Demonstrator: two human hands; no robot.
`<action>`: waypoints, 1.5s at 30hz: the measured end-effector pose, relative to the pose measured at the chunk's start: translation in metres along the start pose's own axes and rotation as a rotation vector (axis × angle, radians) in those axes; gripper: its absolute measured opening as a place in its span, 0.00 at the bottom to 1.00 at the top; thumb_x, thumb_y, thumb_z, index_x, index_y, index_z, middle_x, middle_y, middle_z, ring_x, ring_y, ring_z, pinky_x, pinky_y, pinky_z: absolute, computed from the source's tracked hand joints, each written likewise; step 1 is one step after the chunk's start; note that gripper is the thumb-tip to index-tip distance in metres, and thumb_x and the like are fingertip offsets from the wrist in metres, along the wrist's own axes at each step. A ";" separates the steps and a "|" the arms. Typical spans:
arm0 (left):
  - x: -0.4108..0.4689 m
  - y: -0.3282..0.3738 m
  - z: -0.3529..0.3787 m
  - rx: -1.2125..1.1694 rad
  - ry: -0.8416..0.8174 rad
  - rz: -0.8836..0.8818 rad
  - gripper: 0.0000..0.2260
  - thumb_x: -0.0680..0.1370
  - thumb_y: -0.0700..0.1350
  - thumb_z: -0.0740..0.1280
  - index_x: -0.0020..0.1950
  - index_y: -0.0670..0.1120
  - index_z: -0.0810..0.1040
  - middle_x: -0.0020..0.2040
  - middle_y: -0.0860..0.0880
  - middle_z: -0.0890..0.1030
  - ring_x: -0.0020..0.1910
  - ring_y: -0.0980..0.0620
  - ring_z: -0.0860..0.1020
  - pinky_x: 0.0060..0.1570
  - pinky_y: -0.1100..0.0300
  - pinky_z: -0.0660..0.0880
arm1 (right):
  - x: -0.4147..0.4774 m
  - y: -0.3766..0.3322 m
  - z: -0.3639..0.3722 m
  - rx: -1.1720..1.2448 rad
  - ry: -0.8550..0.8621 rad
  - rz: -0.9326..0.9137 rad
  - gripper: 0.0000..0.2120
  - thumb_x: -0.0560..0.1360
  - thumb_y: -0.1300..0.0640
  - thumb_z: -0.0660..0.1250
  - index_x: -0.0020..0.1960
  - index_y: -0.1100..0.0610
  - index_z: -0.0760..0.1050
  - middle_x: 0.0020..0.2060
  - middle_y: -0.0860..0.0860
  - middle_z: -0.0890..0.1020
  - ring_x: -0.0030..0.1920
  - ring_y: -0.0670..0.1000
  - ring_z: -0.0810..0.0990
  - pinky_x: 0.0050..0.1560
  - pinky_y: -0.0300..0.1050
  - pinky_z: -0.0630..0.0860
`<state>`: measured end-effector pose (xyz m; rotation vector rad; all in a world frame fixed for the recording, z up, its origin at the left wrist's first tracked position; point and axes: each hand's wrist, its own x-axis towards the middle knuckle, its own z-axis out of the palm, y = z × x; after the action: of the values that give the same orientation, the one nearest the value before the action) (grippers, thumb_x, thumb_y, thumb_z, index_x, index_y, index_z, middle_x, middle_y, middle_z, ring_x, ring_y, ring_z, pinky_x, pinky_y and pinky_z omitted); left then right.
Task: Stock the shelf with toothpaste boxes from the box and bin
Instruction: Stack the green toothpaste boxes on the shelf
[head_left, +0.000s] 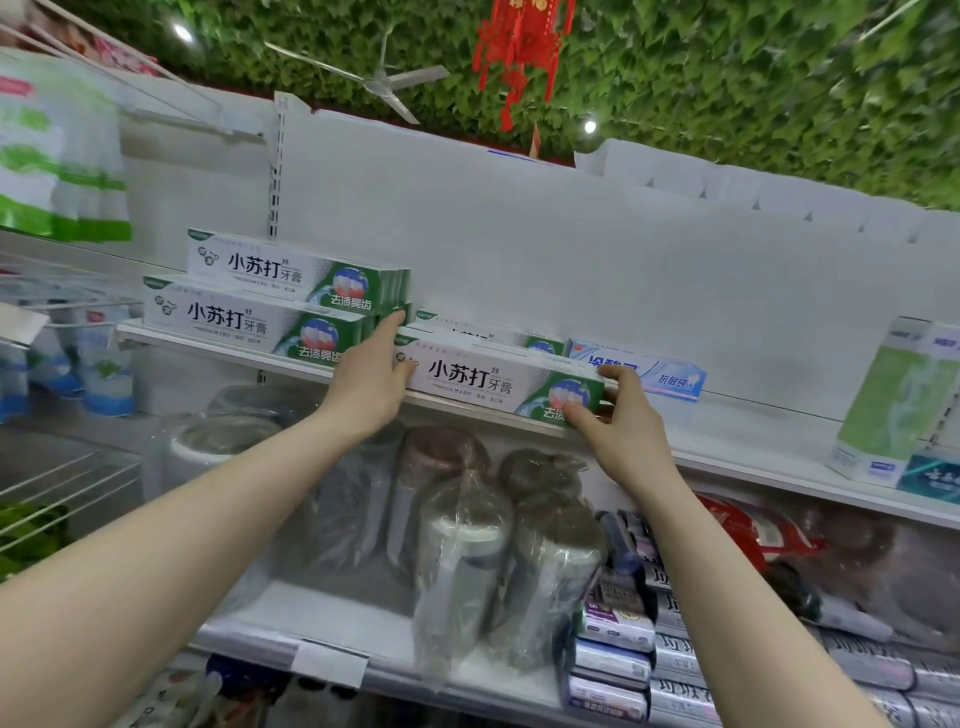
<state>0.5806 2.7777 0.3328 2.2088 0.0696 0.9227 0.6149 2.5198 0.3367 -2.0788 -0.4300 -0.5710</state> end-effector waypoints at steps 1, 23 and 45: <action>0.001 -0.001 0.001 0.012 -0.011 0.001 0.26 0.81 0.41 0.62 0.77 0.48 0.59 0.51 0.43 0.79 0.53 0.43 0.77 0.57 0.50 0.72 | 0.002 -0.001 0.001 -0.025 -0.013 0.001 0.29 0.75 0.48 0.72 0.71 0.53 0.64 0.52 0.46 0.74 0.45 0.45 0.77 0.44 0.36 0.70; 0.066 -0.013 0.035 0.542 -0.028 0.291 0.22 0.73 0.29 0.62 0.66 0.42 0.72 0.69 0.43 0.70 0.67 0.42 0.68 0.63 0.52 0.68 | 0.074 0.012 0.041 -0.339 0.128 0.073 0.24 0.74 0.52 0.73 0.62 0.60 0.66 0.58 0.57 0.73 0.55 0.59 0.75 0.48 0.44 0.65; 0.081 -0.009 0.047 0.483 -0.062 0.275 0.25 0.76 0.30 0.59 0.74 0.36 0.61 0.73 0.41 0.65 0.73 0.45 0.62 0.71 0.55 0.61 | 0.084 0.005 0.062 -0.557 0.087 0.056 0.22 0.80 0.56 0.63 0.71 0.59 0.62 0.61 0.61 0.70 0.51 0.63 0.75 0.45 0.46 0.63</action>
<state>0.6726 2.7806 0.3531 2.7428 -0.0483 1.0707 0.7015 2.5770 0.3491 -2.5701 -0.1688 -0.8121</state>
